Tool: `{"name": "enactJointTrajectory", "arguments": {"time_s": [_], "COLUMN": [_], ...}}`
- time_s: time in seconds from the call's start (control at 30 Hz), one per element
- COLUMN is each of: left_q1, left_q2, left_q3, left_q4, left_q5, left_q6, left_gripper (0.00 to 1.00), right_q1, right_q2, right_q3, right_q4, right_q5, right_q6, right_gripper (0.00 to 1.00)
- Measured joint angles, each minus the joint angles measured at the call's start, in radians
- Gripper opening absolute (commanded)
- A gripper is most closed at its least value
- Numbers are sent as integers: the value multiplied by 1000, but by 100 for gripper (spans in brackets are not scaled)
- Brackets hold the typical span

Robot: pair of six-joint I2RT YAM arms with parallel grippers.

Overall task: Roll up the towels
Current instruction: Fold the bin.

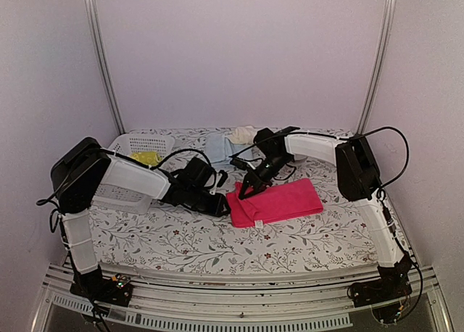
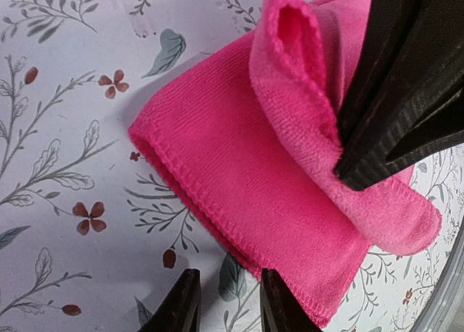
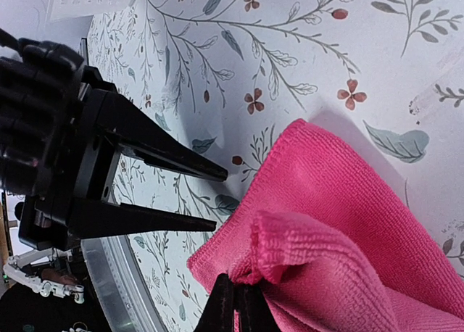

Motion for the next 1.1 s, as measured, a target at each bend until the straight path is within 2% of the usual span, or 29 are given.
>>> {"name": "enactJointTrajectory", "arguments": {"time_s": [0.8,0.9,1.0,1.1], "left_q1": [0,0,0,0], "left_q2": [-3,-3,-5,-17], "left_q3": [-29,-32,-33,-42], "left_q4": [53,58,60,52], "left_q5": [1,0,0,-11], "left_q6": [-10,-11,-12,-13], "left_gripper": [31,31,31,31], "right_q1": [38,38,38,39], "right_q2": [30,31,39,42], "right_q3": [32,34,48,61], "right_q4": [31,37,38,36], "right_q5": [-21,-22,-26,-38], "right_q6": [29,36,43,40], "right_gripper": [5,11,33,40]}}
